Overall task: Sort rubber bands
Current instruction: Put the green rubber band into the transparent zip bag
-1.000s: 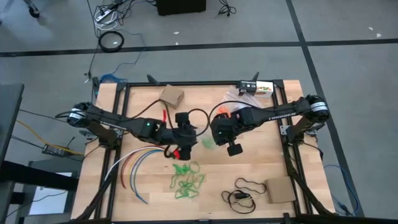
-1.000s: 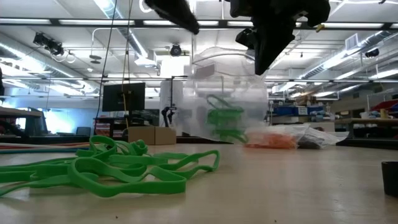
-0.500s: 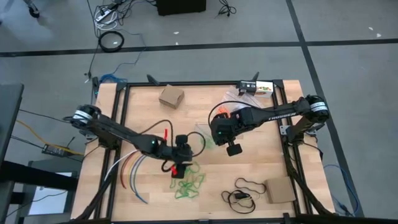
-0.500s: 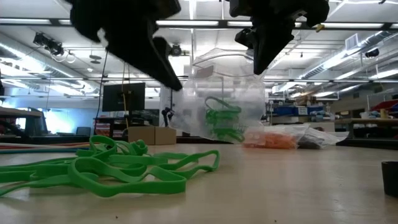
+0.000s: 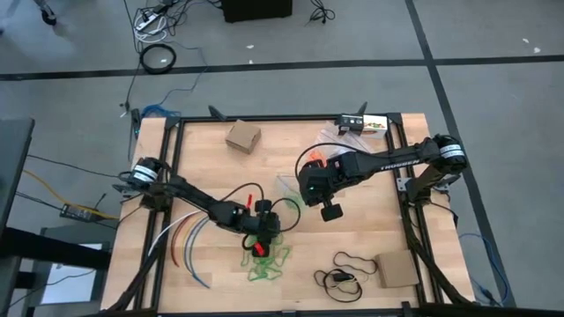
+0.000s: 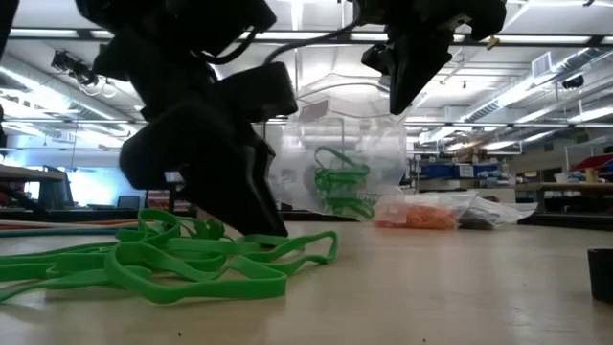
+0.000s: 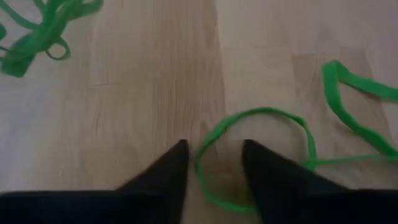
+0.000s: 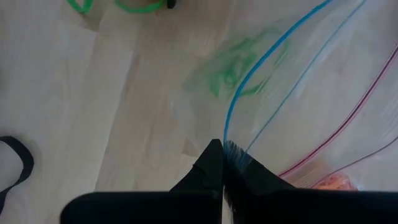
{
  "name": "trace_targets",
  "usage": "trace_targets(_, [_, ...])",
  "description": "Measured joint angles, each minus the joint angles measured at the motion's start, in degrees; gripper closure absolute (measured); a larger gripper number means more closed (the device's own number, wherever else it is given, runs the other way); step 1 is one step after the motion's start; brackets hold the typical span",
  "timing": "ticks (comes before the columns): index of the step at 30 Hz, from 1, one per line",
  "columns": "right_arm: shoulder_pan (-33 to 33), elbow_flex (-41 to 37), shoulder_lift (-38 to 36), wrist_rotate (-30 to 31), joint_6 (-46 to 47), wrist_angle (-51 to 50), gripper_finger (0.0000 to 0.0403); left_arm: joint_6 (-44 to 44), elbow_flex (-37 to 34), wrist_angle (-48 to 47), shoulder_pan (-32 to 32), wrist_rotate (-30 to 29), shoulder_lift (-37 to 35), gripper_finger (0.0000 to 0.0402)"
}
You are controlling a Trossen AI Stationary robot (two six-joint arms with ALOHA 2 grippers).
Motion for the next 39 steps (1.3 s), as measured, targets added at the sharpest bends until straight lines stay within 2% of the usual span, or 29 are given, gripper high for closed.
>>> trace_targets(4, [0.0,0.0,0.0,-0.1,0.0,0.0,0.0403,2.6,1.1,-1.8,0.1,-0.6,-0.4,0.0372])
trace_targets(7, [0.0,0.0,0.0,-0.1,0.1,0.0,0.0403,5.8,2.7,-4.8,0.1,-0.6,-1.3,0.0394])
trace_targets(11, [0.0,0.0,0.0,-0.2,0.1,-0.1,0.0403,9.5,7.8,-14.6,-0.6,-1.2,-3.3,0.0398])
trace_targets(15, [0.0,0.0,0.0,-0.2,0.1,0.0,0.0403,13.5,15.1,-25.8,-1.5,-6.0,-5.9,0.0399])
trace_targets(22, [0.0,0.0,0.0,-0.2,0.0,0.3,0.0403,21.0,27.4,-37.3,-2.0,-20.6,-9.4,0.04])
trace_targets(25, [0.0,0.0,0.0,-0.2,0.0,0.3,0.0403,25.4,31.3,-38.1,-1.1,-27.8,-9.9,0.04])
trace_targets(28, [0.0,0.0,0.0,-0.2,0.0,0.5,0.0403,29.0,34.1,-37.2,1.0,-32.0,-10.4,0.0401])
trace_targets(34, [0.1,0.0,0.0,-0.2,0.1,0.6,0.0403,35.8,34.9,-30.3,5.5,-32.8,-10.3,0.0401])
trace_targets(39, [0.1,0.0,0.0,-0.2,0.1,0.4,0.0403,37.4,34.6,-29.4,9.4,-26.4,-9.8,0.0401])
